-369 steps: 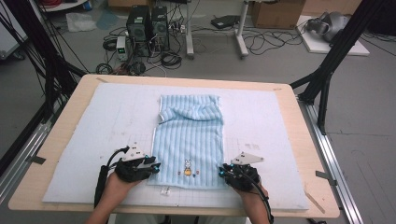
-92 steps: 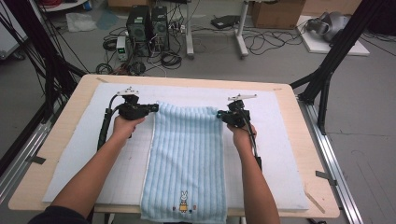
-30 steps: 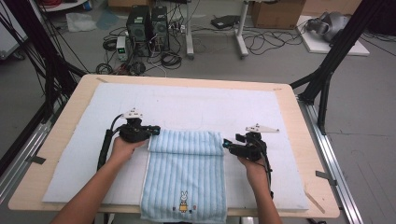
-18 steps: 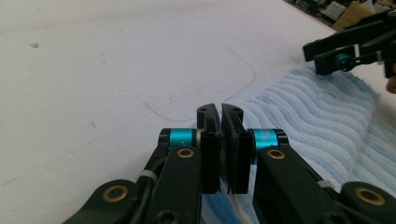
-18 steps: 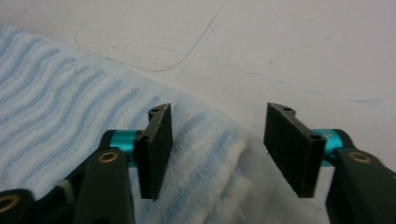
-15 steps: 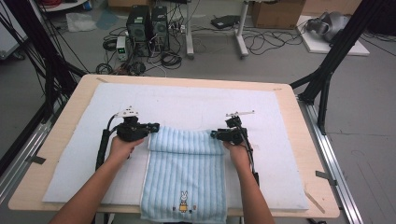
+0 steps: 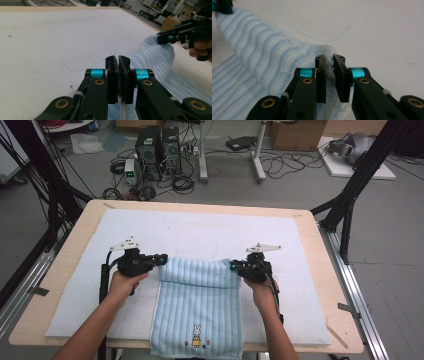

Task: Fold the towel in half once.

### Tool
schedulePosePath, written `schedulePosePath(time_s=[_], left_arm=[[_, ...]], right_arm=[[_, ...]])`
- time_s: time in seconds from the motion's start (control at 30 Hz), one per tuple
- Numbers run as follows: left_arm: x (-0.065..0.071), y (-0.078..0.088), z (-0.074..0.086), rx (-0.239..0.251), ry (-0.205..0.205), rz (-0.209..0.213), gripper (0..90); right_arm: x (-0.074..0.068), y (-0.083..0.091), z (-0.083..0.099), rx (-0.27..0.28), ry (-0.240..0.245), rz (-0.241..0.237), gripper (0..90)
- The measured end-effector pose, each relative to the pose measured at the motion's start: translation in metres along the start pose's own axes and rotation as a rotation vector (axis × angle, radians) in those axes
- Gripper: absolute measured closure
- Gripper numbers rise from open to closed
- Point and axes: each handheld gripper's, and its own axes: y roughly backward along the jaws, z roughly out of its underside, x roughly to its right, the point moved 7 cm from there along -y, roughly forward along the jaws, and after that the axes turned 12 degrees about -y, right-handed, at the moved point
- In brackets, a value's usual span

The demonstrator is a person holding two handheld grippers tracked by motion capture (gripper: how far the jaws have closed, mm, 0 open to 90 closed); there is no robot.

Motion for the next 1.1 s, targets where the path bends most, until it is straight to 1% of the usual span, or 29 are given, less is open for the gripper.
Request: schedulePosePath(time_s=[0.1,0.13,0.17,0.23,0.33,0.4,0.47,0.53,0.57,0.63,0.67,0.7,0.73,0.77,0.83,0.87,0.9,0.93,0.97,1.0,1.03,1.07,1.1], left_arm=[[0.01,0.006,0.009,-0.009,0.0,0.019,85.6],[0.014,0.009,0.012,-0.007,0.005,0.025,85.6],[0.017,0.01,0.014,-0.018,0.001,0.032,85.6],[0.024,0.013,0.02,-0.024,-0.005,0.044,85.5],[0.034,0.017,0.03,-0.052,-0.015,0.071,85.3],[0.04,0.019,0.034,-0.065,-0.024,0.08,85.3],[0.045,0.021,0.039,-0.077,-0.023,0.093,85.2],[0.05,0.023,0.042,-0.083,-0.022,0.107,84.9],[0.054,0.023,0.044,-0.09,-0.022,0.122,84.9],[0.06,0.024,0.048,-0.105,-0.039,0.14,84.3],[0.063,0.024,0.05,-0.11,-0.04,0.146,83.9],[0.064,0.025,0.052,-0.12,-0.053,0.146,83.8],[0.066,0.025,0.053,-0.128,-0.057,0.149,83.3],[0.066,0.025,0.054,-0.129,-0.053,0.15,82.7],[0.064,0.026,0.053,-0.128,-0.047,0.132,77.4],[0.061,0.027,0.052,-0.122,-0.036,0.107,71.7],[0.056,0.028,0.05,-0.113,-0.018,0.071,61.3],[0.051,0.029,0.048,-0.103,-0.001,0.03,54.7],[0.044,0.031,0.046,-0.094,0.0,-0.003,51.6],[0.038,0.032,0.044,-0.085,0.012,-0.035,50.5],[0.031,0.033,0.042,-0.079,0.027,-0.054,49.7],[0.026,0.033,0.04,-0.077,0.034,-0.065,49.4],[0.02,0.032,0.039,-0.073,0.047,-0.079,49.4]], right_arm=[[-0.007,0.009,0.012,0.016,0.008,-0.028,80.8],[-0.009,0.011,0.016,0.012,0.009,-0.04,80.8],[-0.01,0.013,0.021,0.015,0.018,-0.049,80.8],[-0.013,0.017,0.03,0.01,0.008,-0.062,80.8],[-0.015,0.021,0.042,0.006,0.014,-0.078,80.9],[-0.016,0.024,0.049,-0.005,0.012,-0.087,80.9],[-0.018,0.028,0.054,-0.013,0.018,-0.094,80.8],[-0.02,0.032,0.059,-0.022,0.031,-0.088,80.5],[-0.02,0.034,0.061,-0.024,0.039,-0.087,80.5],[-0.021,0.039,0.065,-0.025,0.041,-0.087,80.4],[-0.02,0.041,0.067,-0.027,0.045,-0.085,80.5],[-0.02,0.043,0.068,-0.028,0.041,-0.09,80.4],[-0.02,0.045,0.07,-0.024,0.038,-0.095,80.3],[-0.021,0.046,0.071,-0.028,0.039,-0.1,79.8],[-0.022,0.047,0.075,-0.039,0.048,-0.096,75.8],[-0.022,0.048,0.077,-0.042,0.054,-0.095,72.4],[-0.021,0.049,0.077,-0.035,0.041,-0.095,63.1],[-0.019,0.051,0.074,-0.015,0.008,-0.087,56.2],[-0.016,0.053,0.071,0.009,-0.035,-0.095,52.2],[-0.014,0.056,0.066,0.042,-0.077,-0.104,49.8],[-0.011,0.058,0.061,0.068,-0.095,-0.102,49.9],[-0.008,0.057,0.057,0.083,-0.098,-0.085,50.4],[-0.006,0.056,0.055,0.083,-0.097,-0.072,51.4]])
